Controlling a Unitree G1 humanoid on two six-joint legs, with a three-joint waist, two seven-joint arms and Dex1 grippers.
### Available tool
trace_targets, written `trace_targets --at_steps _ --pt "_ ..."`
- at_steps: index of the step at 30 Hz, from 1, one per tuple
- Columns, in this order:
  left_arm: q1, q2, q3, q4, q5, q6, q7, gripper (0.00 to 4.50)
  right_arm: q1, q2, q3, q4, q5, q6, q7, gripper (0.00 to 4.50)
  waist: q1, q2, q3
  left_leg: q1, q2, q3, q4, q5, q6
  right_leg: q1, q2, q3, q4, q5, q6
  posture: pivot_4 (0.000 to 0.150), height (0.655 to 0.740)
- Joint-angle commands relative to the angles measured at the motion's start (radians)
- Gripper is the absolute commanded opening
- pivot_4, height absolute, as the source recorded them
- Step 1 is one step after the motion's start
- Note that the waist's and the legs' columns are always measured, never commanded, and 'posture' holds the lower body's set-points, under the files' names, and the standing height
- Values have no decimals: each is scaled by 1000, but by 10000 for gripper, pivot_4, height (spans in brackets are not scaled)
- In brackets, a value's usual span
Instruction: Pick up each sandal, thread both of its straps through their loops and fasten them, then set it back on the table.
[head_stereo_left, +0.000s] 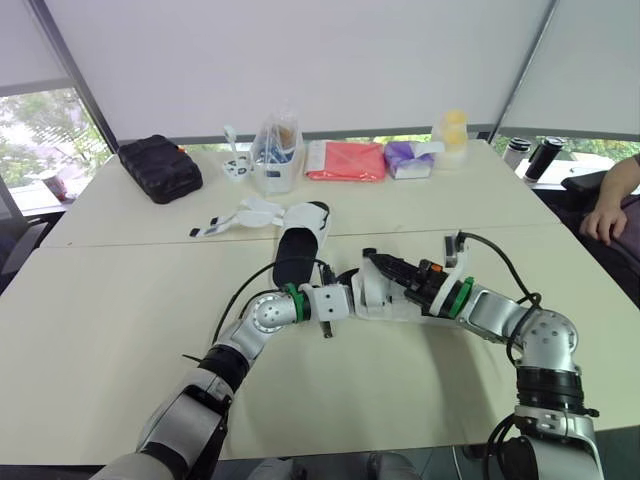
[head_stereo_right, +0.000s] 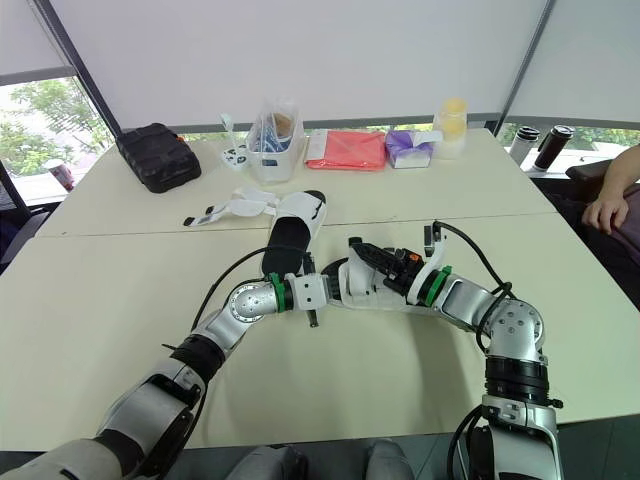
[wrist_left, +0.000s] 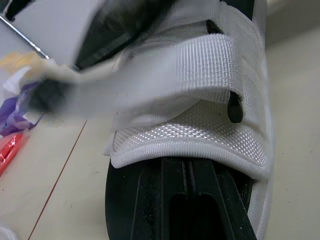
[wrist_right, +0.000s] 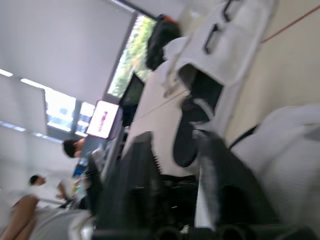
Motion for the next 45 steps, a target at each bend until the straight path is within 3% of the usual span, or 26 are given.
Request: trace_targets --at_steps 1,3,8,12,21,24,31,39,45 --pt "38 0 -39 41 29 16 -12 0 -29 -11 -20 -22 -12 -15 -5 35087 -1 0 0 0 0 0 0 0 0 0 0 0 0 0 0 1500 7400" --pt "39 -1 -40 41 29 16 -12 0 -55 -60 -14 -69 -30 -31 63 44537 1 1 0 0 0 0 0 0 0 0 0 0 0 0 0 1500 7400" --pt "38 -1 -41 42 27 15 -16 0 -156 -237 133 -121 -255 -172 307 44537 -2 2 0 0 -1 1 0 0 1 0 -1 0 0 0 0 1500 7400" --pt "29 -7 -45 52 27 9 -23 0 -235 -363 411 -51 -561 -381 583 44537 -3 1 0 0 0 1 0 0 0 0 0 -1 0 -1 1 1500 7400" --pt "17 -23 -43 68 34 7 -8 0 -429 -241 550 367 -758 -506 866 44537 3 1 0 -1 -2 -1 1 0 0 0 -2 -1 0 -1 1 1500 7400" --pt "33 -16 -39 54 34 10 -1 0 -476 -204 518 445 -756 -477 910 35994 2 1 0 -1 -2 -1 1 0 0 0 -2 -1 0 0 1 1500 7400" --pt "49 -10 -42 36 33 16 1 0 -482 -203 486 441 -769 -421 949 426 2 2 0 -3 -3 -2 0 0 0 -2 -2 0 0 0 1 1500 7400" --pt "43 -11 -43 38 31 17 -3 0 -461 -219 343 315 -667 -289 935 426 3 2 -1 -10 -3 -2 0 0 -1 -9 -2 0 0 0 -1 1500 7400" --pt "37 -15 -43 46 30 14 -7 0 -421 -201 343 395 -767 -359 826 426 3 2 -1 -14 -3 -2 0 1 -2 -14 -2 -1 0 1 -2 1500 7400"
